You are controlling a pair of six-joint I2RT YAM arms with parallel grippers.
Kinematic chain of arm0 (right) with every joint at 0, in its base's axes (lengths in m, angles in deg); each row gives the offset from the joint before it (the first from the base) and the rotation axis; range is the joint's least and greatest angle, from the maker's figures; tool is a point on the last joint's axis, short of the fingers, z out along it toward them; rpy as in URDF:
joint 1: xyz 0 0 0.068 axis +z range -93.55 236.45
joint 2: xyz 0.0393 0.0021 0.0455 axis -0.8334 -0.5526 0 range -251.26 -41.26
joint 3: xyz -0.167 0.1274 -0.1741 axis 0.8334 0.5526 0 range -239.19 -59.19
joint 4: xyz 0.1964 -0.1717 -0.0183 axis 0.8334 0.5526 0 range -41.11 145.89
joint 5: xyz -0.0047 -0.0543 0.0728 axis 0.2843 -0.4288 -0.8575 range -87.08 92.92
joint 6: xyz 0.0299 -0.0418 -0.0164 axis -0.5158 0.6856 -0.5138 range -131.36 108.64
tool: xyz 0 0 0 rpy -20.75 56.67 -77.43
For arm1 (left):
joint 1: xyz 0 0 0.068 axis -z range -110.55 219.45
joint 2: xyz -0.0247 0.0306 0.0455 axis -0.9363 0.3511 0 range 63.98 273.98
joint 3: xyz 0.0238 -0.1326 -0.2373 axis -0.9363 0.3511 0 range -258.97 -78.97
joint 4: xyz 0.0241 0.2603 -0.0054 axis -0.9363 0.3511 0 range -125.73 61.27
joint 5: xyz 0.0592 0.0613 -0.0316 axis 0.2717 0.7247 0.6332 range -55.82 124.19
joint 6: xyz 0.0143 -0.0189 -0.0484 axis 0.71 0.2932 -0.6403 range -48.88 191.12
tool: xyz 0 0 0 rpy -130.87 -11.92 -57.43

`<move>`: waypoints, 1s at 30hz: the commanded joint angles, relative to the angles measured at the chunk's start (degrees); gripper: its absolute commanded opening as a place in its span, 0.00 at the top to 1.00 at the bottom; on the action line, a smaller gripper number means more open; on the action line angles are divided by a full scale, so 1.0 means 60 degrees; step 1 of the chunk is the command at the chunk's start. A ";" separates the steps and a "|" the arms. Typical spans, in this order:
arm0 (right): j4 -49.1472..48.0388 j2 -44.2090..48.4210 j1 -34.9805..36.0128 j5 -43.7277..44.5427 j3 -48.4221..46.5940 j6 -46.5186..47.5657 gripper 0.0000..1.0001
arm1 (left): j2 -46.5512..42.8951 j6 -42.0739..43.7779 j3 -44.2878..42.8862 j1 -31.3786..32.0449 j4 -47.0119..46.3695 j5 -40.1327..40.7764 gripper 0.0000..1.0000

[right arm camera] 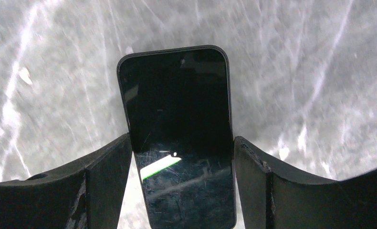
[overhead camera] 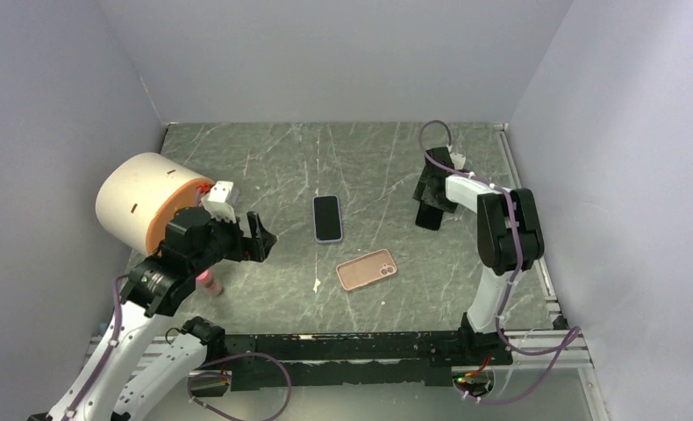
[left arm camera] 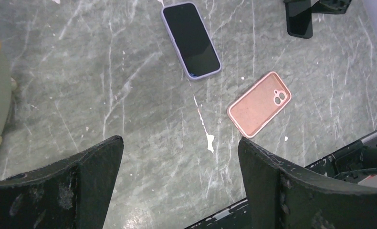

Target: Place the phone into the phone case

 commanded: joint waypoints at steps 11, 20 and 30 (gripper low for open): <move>-0.0186 0.3492 0.0171 -0.1177 0.2874 0.0044 0.49 | 0.2678 -0.0076 -0.0759 0.0035 -0.0774 -0.2776 0.15; -0.0022 0.5626 0.0462 -0.1918 0.4666 -0.0160 0.53 | 0.4597 -0.0466 -0.0601 0.1262 -0.2035 -0.1621 0.24; 0.0300 0.6980 0.0534 -0.2454 0.5572 -0.0232 0.55 | 0.6835 -0.0526 -0.0518 0.2741 -0.3820 -0.1165 0.30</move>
